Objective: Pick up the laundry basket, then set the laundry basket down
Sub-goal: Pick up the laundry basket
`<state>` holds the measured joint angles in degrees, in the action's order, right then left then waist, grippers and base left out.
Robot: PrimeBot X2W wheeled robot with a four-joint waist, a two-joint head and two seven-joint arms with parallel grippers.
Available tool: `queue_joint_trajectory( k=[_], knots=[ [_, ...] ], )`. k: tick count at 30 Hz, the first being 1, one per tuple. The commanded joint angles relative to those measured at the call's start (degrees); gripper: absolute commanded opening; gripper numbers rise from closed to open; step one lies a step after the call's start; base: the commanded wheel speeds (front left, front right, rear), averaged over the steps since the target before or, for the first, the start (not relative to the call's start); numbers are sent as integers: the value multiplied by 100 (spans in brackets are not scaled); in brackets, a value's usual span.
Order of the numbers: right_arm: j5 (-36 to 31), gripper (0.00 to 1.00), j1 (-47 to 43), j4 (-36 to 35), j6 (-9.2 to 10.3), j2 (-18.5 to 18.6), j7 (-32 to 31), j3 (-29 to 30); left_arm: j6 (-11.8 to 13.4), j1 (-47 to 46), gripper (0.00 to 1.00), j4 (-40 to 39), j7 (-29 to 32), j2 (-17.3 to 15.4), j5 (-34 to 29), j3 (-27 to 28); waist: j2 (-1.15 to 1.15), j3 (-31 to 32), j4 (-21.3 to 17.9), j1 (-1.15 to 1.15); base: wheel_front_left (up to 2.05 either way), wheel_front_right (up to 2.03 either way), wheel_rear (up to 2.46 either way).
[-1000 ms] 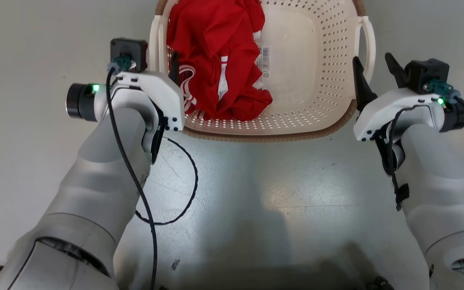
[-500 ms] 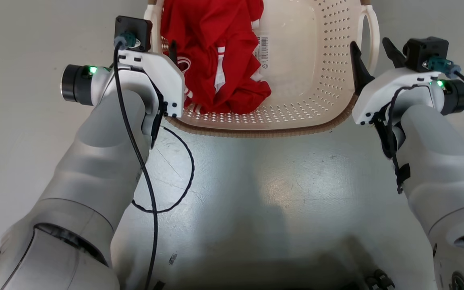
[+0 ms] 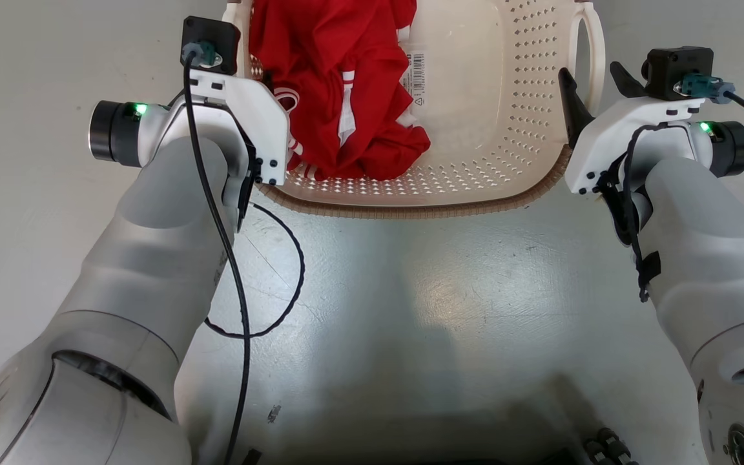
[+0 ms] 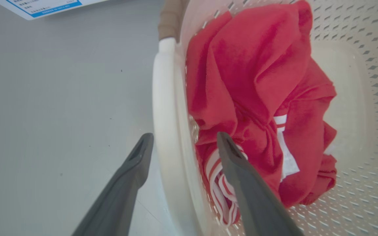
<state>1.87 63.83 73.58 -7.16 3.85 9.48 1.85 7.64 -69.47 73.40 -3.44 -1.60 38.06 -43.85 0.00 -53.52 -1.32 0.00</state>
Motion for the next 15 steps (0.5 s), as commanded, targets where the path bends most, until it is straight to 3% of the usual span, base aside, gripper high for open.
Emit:
queue_joint_trajectory(
  k=[1, 15],
  knots=[
    [1, 100, -68, 1, -33, -97, -49, -57, 60, -58, 100, -19, 49, -128, 47, 42, 0, -1, 8, 0, 0, 0, 0],
    [179, 100, -39, 31, -33, -97, -176, -197, 70, -68, 92, 1, 194, -128, 152, -112, 0, -11, 56, 0, 0, 0, 0]
  ],
)
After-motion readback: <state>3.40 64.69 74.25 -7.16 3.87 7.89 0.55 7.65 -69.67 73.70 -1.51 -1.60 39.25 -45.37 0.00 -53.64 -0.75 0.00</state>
